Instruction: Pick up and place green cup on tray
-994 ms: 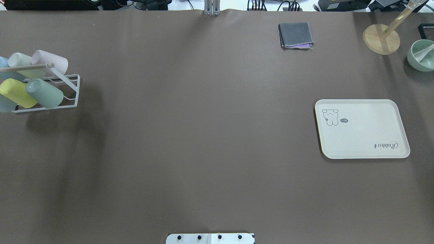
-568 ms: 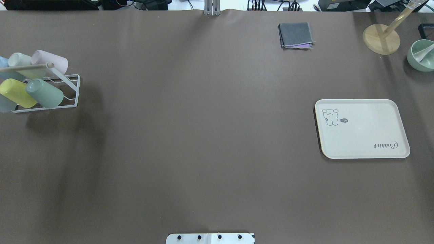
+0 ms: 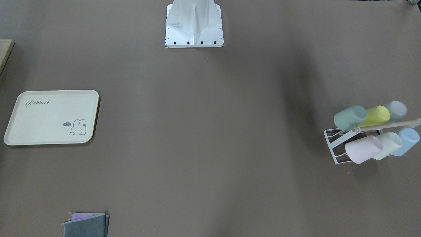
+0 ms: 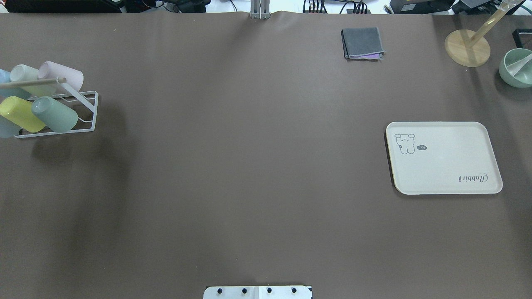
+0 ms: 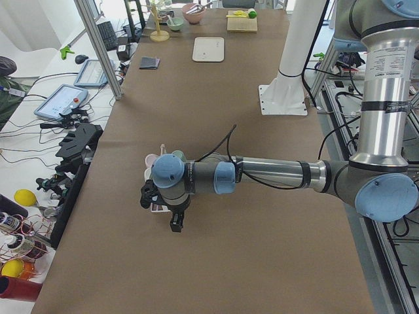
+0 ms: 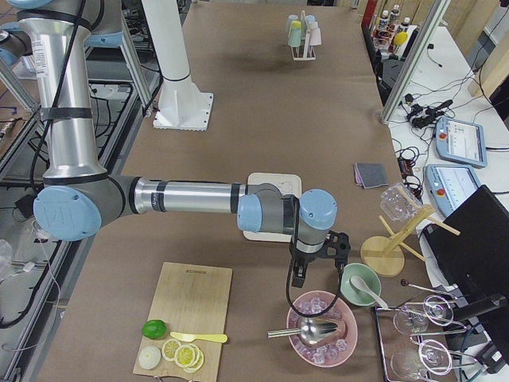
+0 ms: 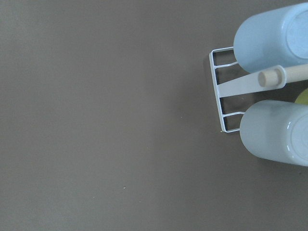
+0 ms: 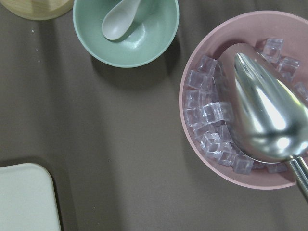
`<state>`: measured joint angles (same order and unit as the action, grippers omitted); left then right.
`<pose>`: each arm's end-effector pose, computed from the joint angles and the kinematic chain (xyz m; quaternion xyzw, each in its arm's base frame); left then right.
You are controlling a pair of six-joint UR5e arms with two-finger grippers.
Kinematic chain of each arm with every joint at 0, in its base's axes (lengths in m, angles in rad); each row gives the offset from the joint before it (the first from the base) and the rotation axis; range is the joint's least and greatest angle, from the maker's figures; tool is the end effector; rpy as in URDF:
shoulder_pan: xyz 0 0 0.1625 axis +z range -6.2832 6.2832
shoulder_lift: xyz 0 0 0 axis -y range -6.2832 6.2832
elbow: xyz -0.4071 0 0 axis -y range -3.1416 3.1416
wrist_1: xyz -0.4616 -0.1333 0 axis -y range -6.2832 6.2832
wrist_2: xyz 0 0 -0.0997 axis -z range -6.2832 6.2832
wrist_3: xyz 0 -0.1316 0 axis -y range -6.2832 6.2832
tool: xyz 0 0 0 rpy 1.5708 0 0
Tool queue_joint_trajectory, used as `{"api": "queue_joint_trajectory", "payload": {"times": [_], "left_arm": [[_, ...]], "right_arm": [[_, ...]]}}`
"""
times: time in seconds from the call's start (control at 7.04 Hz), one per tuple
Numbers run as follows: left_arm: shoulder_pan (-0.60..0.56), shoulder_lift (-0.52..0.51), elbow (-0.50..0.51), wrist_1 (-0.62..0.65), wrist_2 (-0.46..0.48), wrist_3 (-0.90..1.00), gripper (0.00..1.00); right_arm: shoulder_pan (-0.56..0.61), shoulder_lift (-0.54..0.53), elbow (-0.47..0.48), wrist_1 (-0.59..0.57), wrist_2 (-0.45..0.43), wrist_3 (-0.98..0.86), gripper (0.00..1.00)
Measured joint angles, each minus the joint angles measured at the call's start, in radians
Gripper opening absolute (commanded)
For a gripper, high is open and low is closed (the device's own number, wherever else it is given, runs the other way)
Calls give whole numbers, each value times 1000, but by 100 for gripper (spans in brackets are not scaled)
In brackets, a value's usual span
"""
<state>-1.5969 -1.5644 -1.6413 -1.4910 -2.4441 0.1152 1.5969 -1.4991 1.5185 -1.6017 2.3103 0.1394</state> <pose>-0.0469 -0.5554 0.6261 0.0228 0.4223 0.0370 0.9054 0.0600 -0.5879 0.6580 -0.0258 -0.3605 0.0791 0.9290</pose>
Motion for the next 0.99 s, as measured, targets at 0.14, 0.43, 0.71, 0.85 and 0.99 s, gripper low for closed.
{"api": "queue_joint_trajectory", "payload": {"times": [0.14, 0.43, 0.71, 0.85, 0.99], "left_arm": [[0, 1, -1, 0, -19, 0, 99], [0, 4, 0, 1, -30, 0, 99], [0, 7, -1, 2, -32, 0, 99], [0, 11, 1, 2, -31, 1, 99], [0, 20, -3, -1, -31, 8, 99]], "right_arm": [[0, -1, 0, 1, -4, 0, 100], [-2, 8, 8, 6, -9, 0, 100], [-4, 0, 25, 1, -9, 1, 100], [-5, -9, 28, 1, -5, 4, 100], [-5, -18, 29, 1, -3, 6, 100]]}}
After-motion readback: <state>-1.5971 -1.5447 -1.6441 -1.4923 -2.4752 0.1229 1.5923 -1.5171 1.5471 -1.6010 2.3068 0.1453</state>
